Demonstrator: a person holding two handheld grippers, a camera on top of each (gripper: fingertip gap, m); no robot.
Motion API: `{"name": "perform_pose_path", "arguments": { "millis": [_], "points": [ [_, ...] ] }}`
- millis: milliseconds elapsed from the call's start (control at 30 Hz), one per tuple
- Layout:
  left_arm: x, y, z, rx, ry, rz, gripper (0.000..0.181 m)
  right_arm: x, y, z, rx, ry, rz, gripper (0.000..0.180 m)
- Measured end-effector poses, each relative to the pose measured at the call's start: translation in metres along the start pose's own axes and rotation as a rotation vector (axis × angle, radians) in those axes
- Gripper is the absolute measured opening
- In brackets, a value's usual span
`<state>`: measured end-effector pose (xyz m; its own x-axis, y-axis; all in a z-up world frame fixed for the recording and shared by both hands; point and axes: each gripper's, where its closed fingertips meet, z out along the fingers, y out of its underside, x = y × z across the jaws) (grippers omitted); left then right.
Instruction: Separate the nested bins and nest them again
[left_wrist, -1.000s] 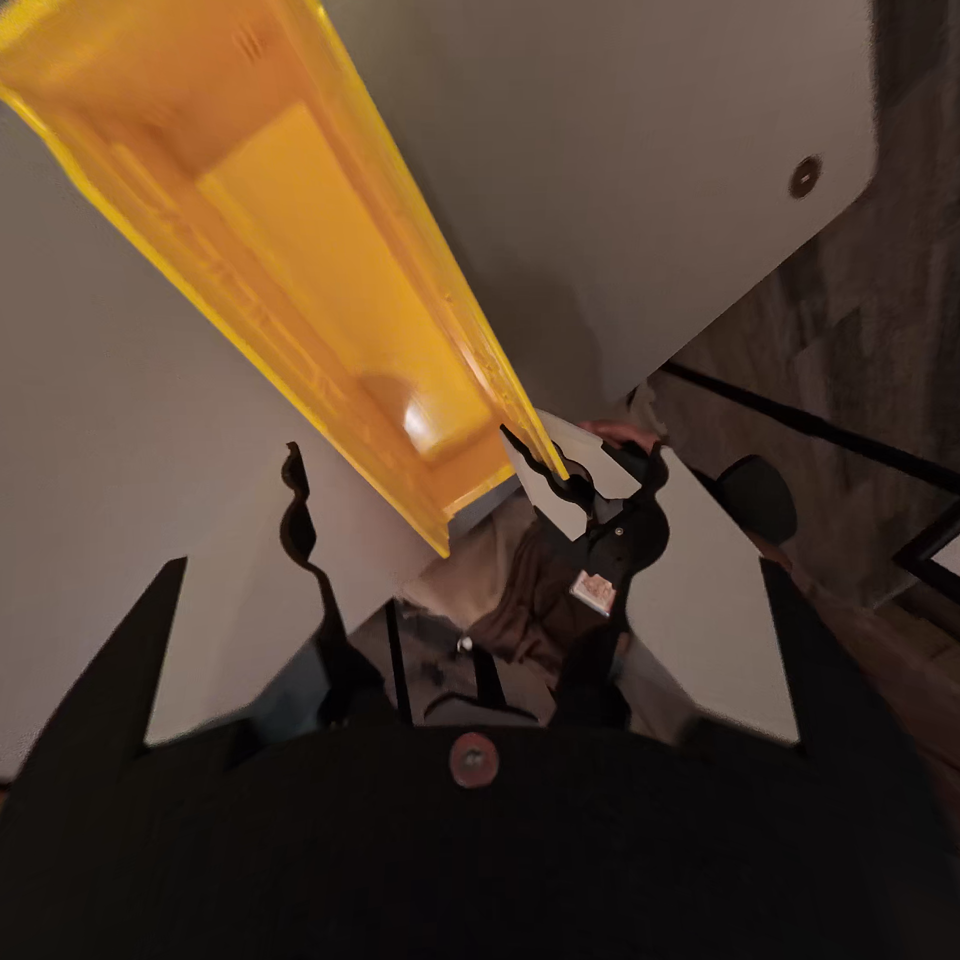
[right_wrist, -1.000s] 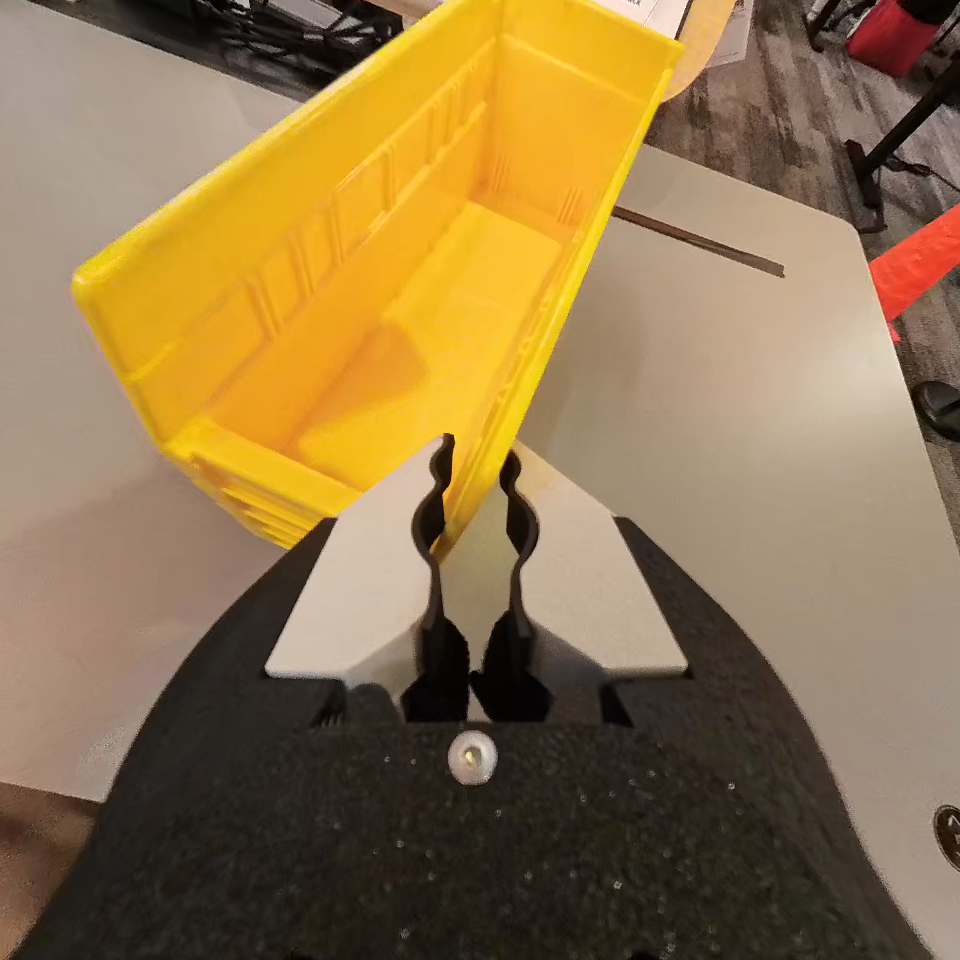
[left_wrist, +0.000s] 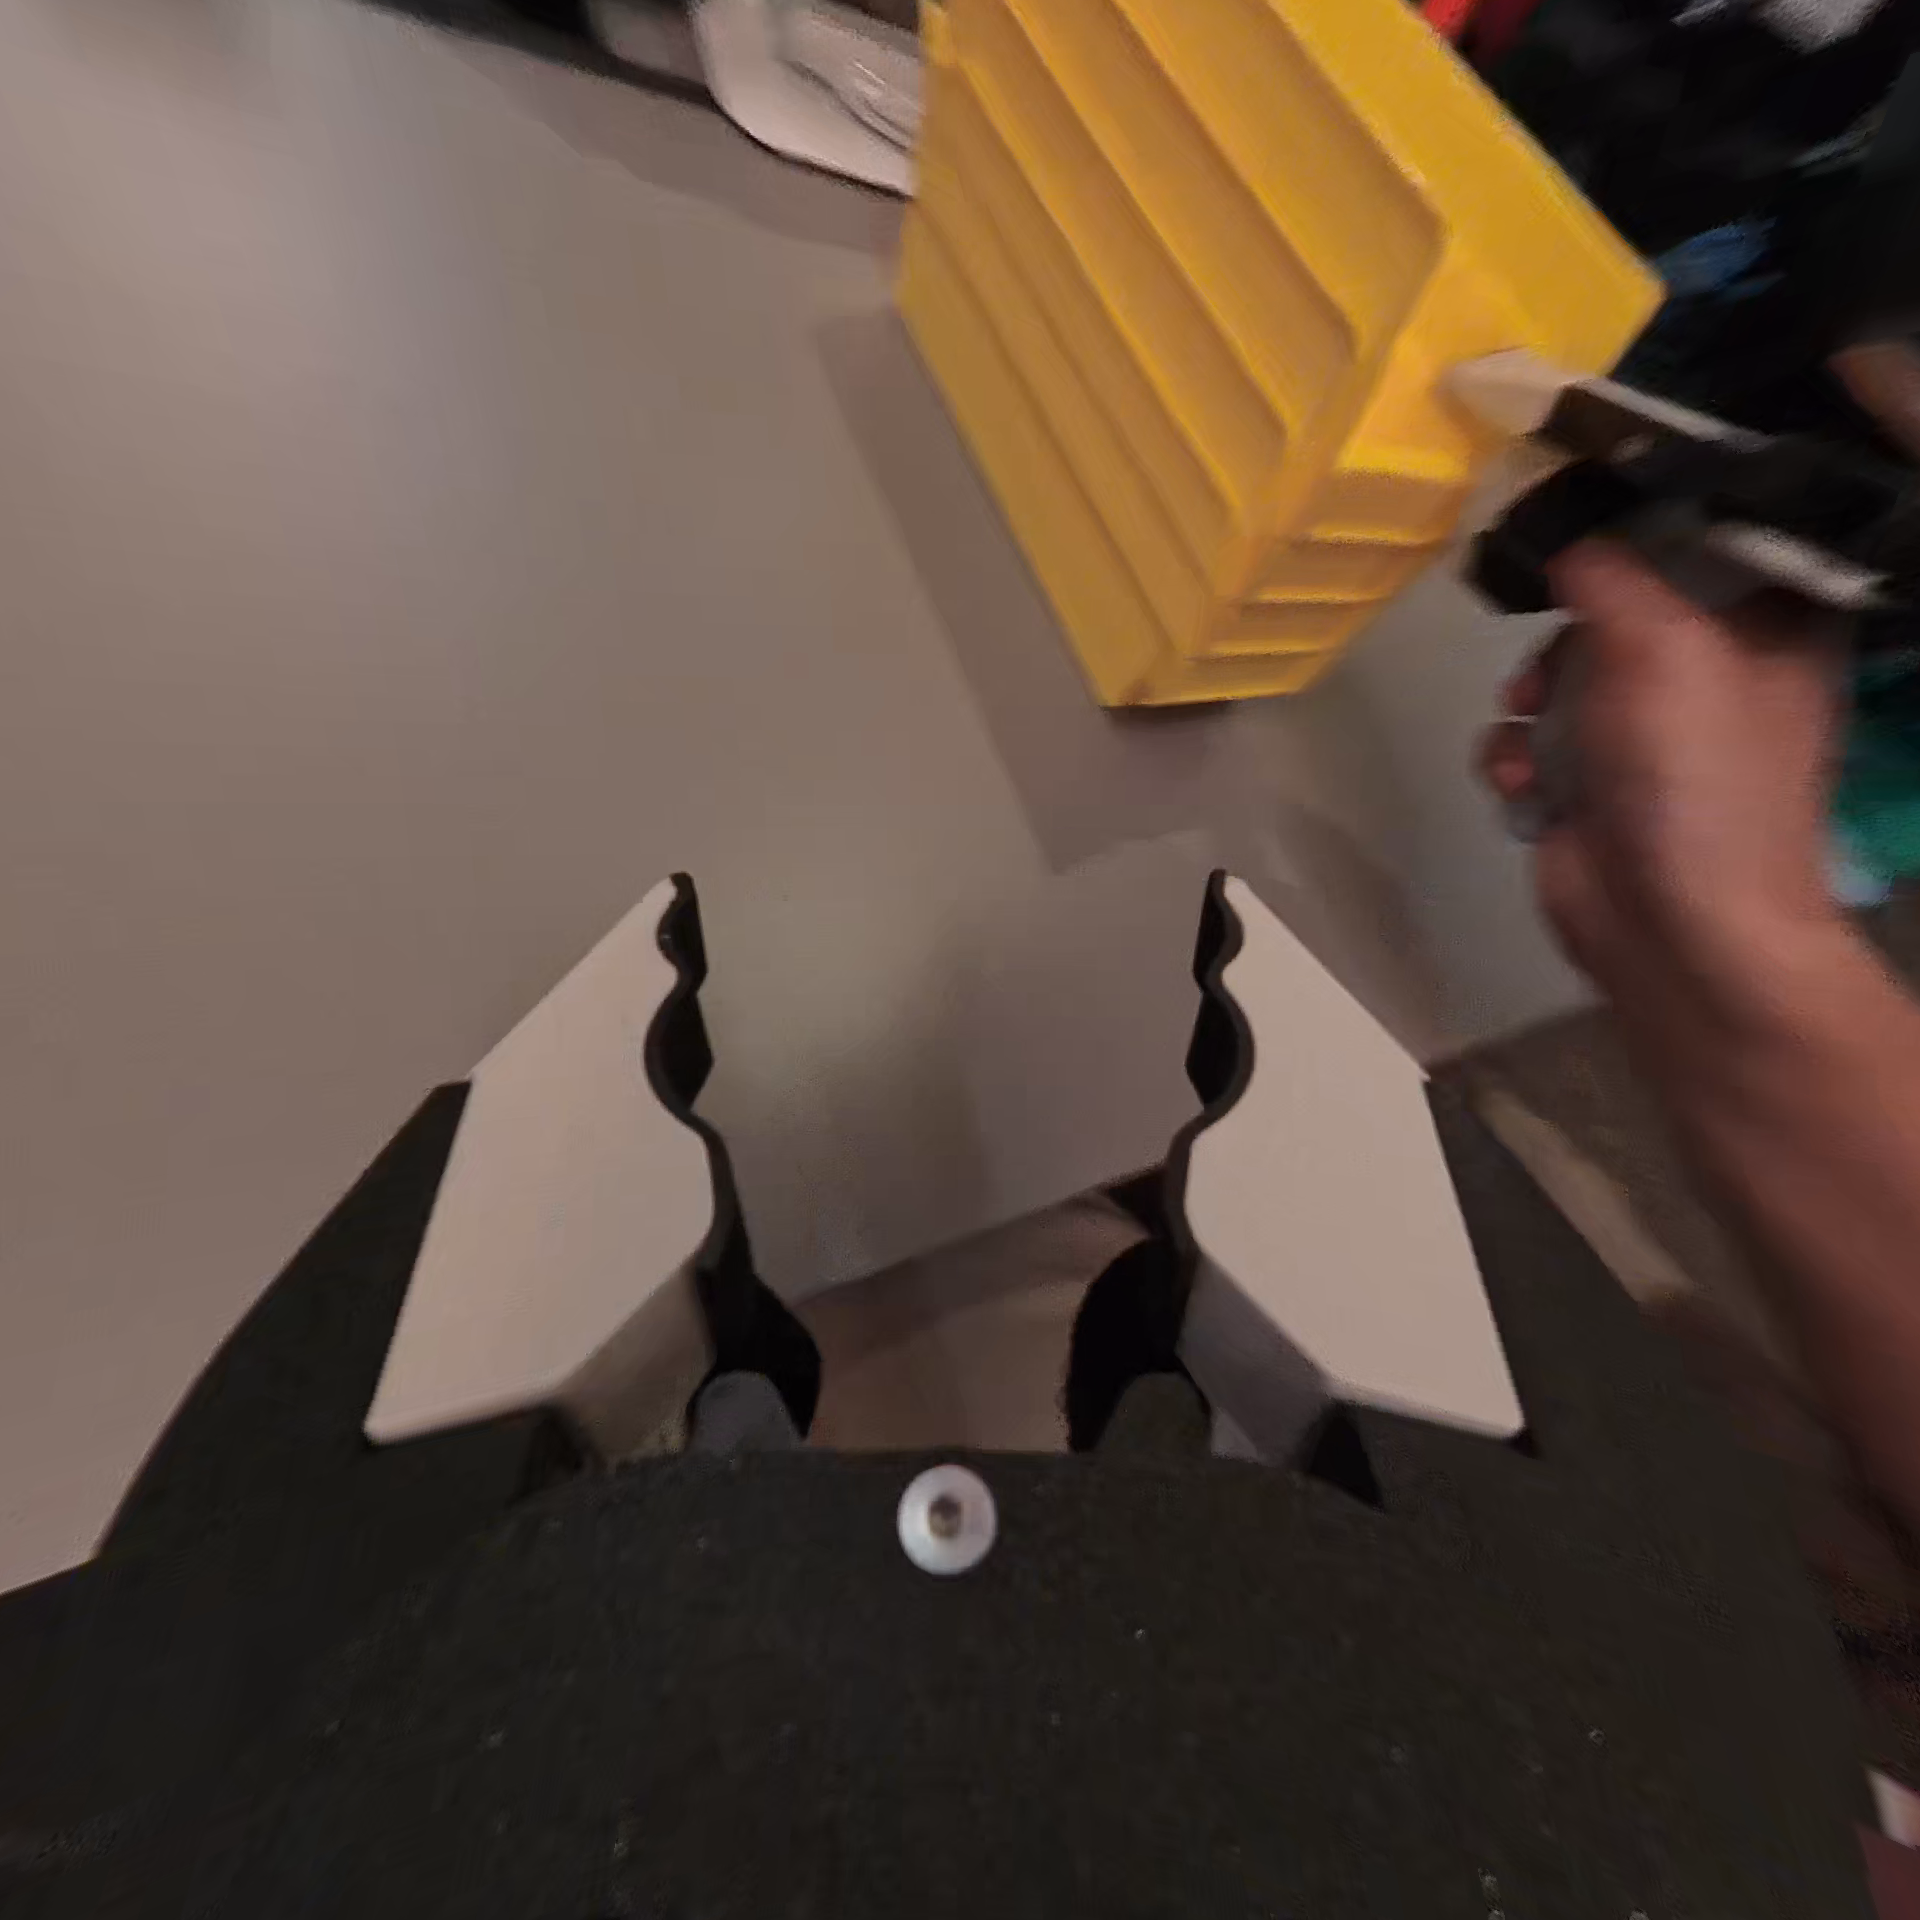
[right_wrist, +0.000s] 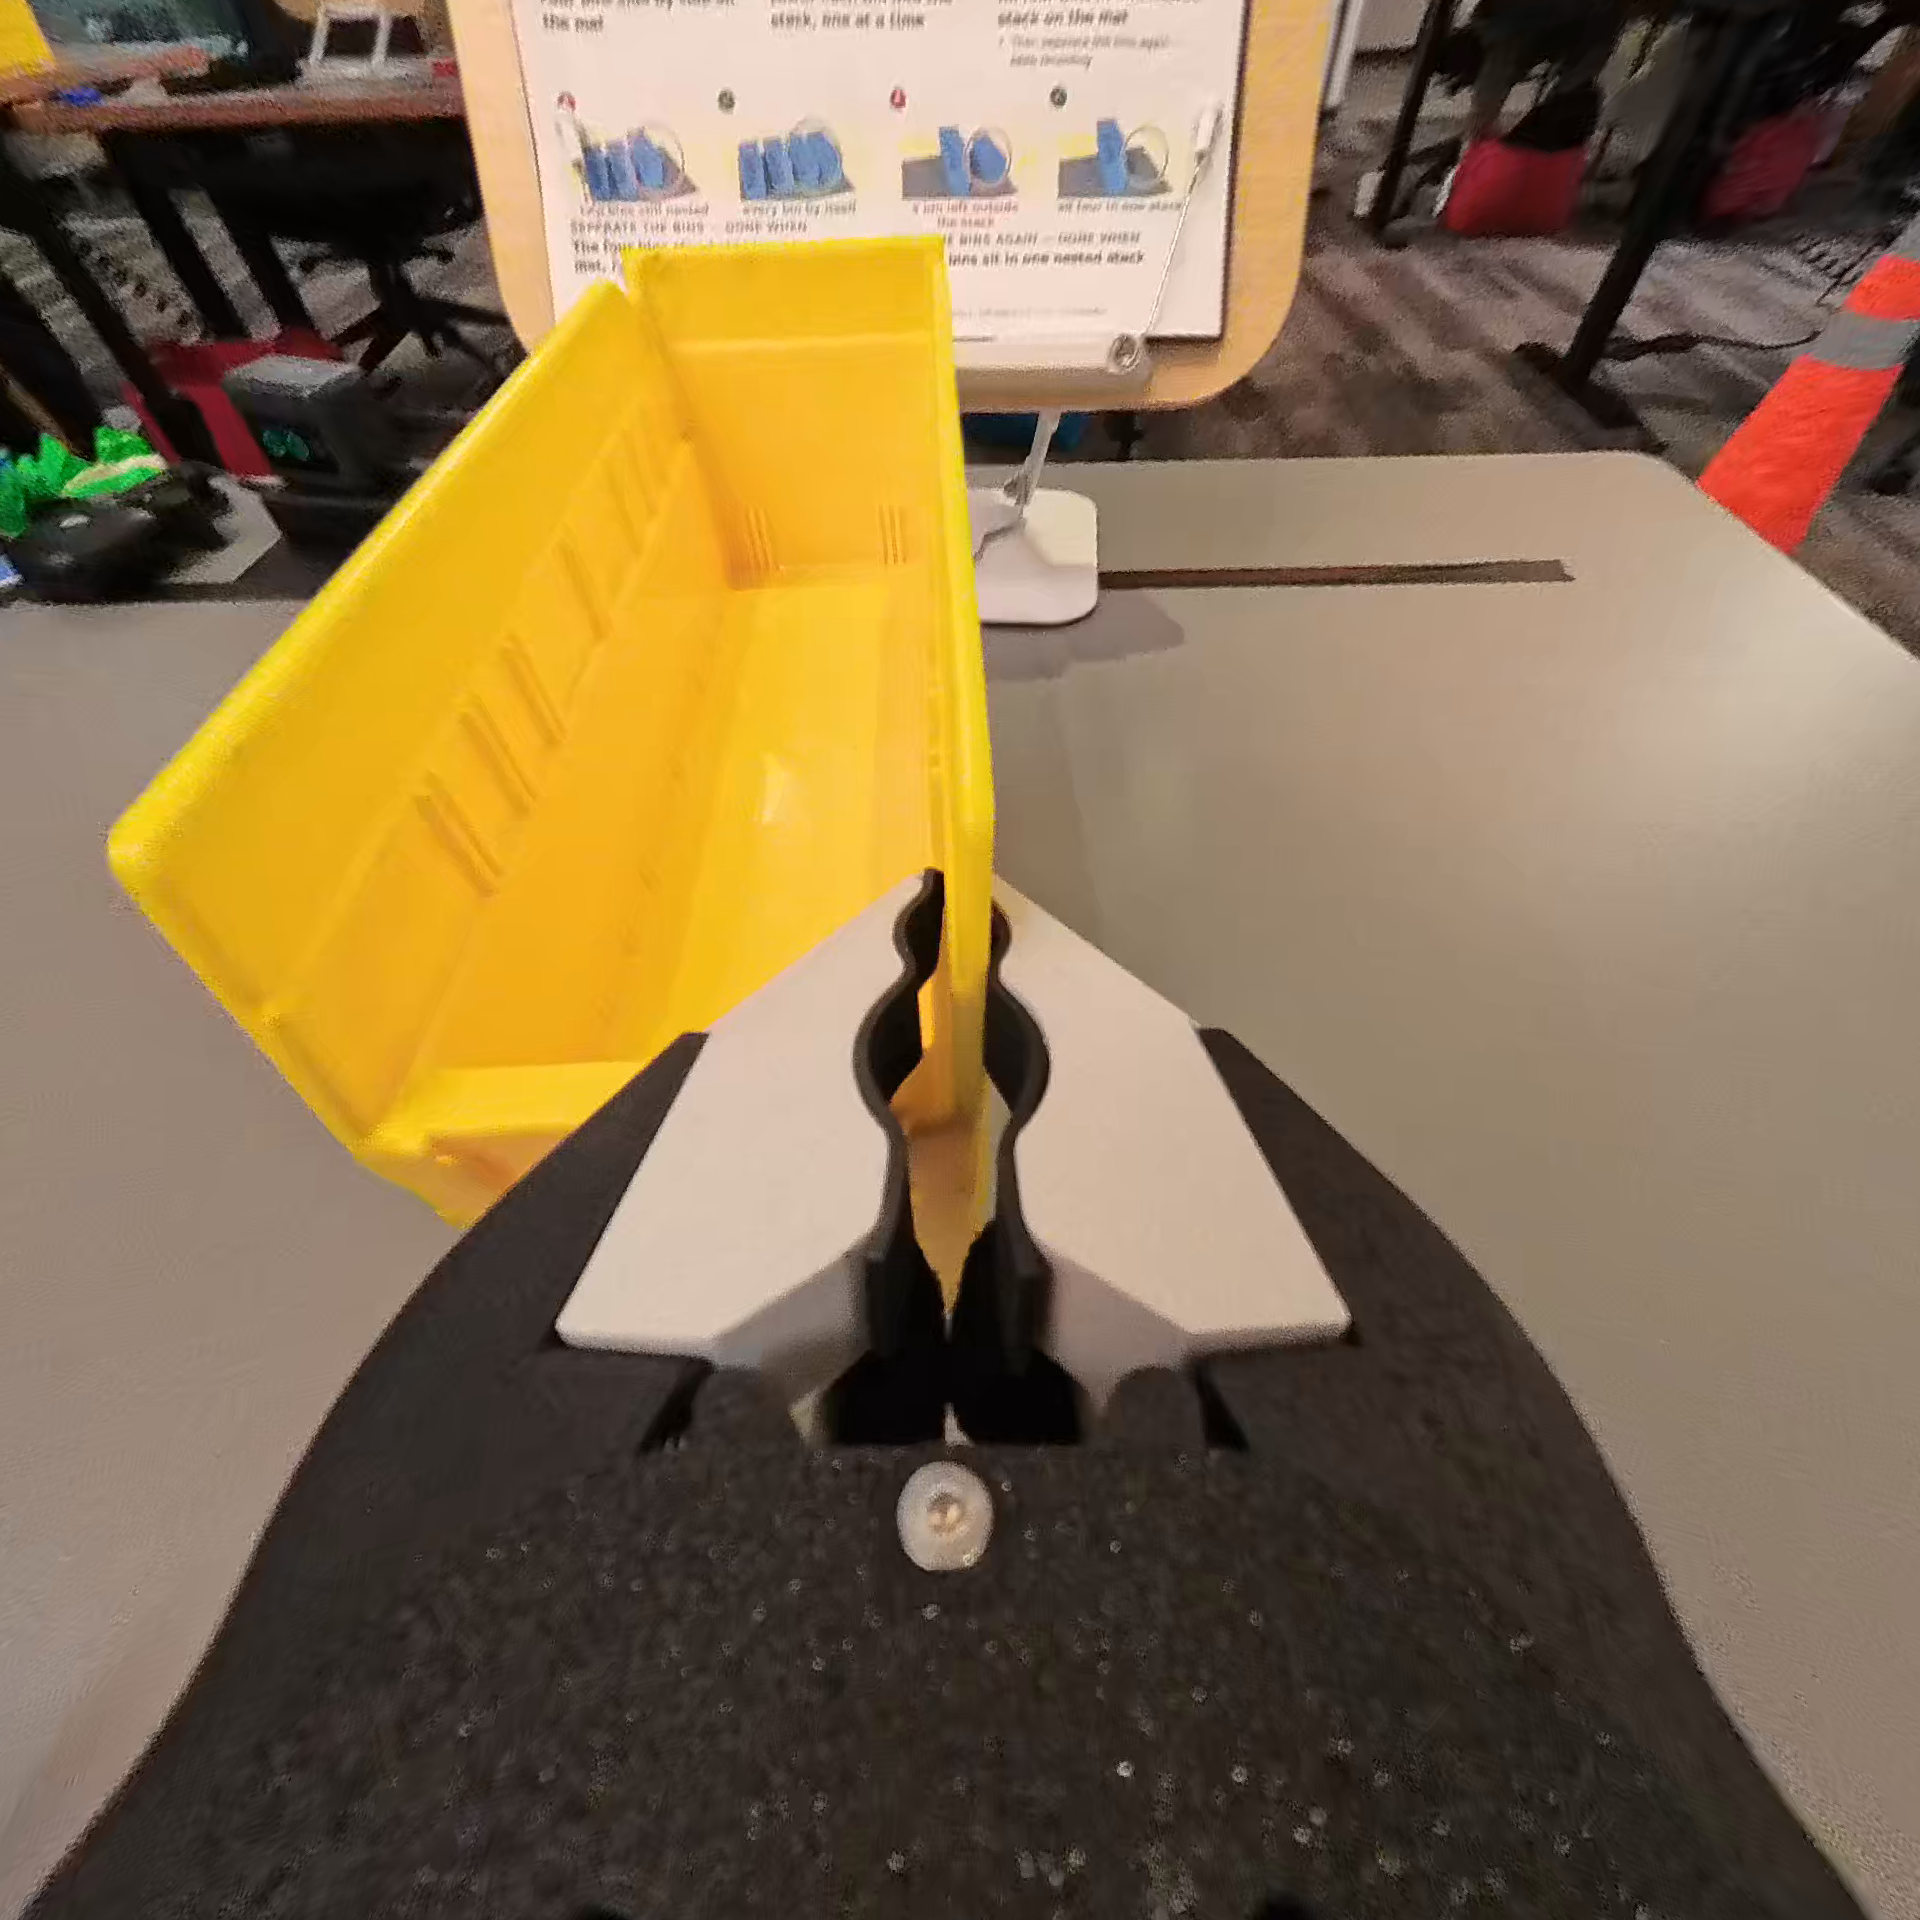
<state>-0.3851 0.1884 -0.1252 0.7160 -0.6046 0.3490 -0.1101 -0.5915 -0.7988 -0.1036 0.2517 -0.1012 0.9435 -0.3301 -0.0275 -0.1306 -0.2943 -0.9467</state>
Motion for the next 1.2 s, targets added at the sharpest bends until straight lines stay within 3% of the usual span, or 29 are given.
{"name": "perform_pose_path", "arguments": {
  "millis": [33,167,300,367,467,600,800,933,1067,1133,1200],
  "points": [
    [-0.006,-0.007,-0.004,0.031,-0.086,0.079,0.091,-0.003,-0.001,0.001,0.012,0.016,0.002,0.003],
    [-0.006,-0.044,-0.031,0.218,-0.289,0.328,0.084,-0.012,-0.003,0.007,0.026,0.046,0.012,0.003],
    [-0.001,-0.052,-0.040,0.364,-0.331,0.417,0.066,-0.021,0.000,0.004,0.023,0.034,-0.014,0.013],
    [0.000,-0.041,-0.029,0.299,-0.275,0.385,0.071,-0.030,0.005,-0.009,0.003,-0.046,-0.026,0.034],
    [0.004,-0.025,-0.016,0.221,-0.152,0.251,0.074,-0.037,0.019,-0.043,-0.028,-0.189,-0.026,0.050],
    [0.003,-0.018,-0.019,0.183,-0.129,0.226,0.077,-0.032,0.068,-0.089,-0.125,-0.332,-0.031,0.076],
    [0.010,0.001,-0.013,0.139,-0.157,0.282,0.067,-0.037,0.134,-0.125,-0.256,-0.417,-0.053,0.077],
    [0.019,-0.006,-0.017,0.186,-0.190,0.354,0.061,-0.048,0.125,-0.130,-0.241,-0.386,-0.134,0.087],
    [0.023,-0.007,-0.008,0.224,-0.171,0.336,0.077,-0.057,0.106,-0.132,-0.254,-0.402,-0.139,0.099],
    [0.027,-0.016,-0.002,0.266,-0.142,0.318,0.085,-0.052,0.071,-0.119,-0.271,-0.372,-0.197,0.112],
    [0.026,-0.027,0.005,0.314,-0.150,0.339,0.094,-0.049,0.006,-0.094,-0.278,-0.354,-0.229,0.120]
  ]
}}
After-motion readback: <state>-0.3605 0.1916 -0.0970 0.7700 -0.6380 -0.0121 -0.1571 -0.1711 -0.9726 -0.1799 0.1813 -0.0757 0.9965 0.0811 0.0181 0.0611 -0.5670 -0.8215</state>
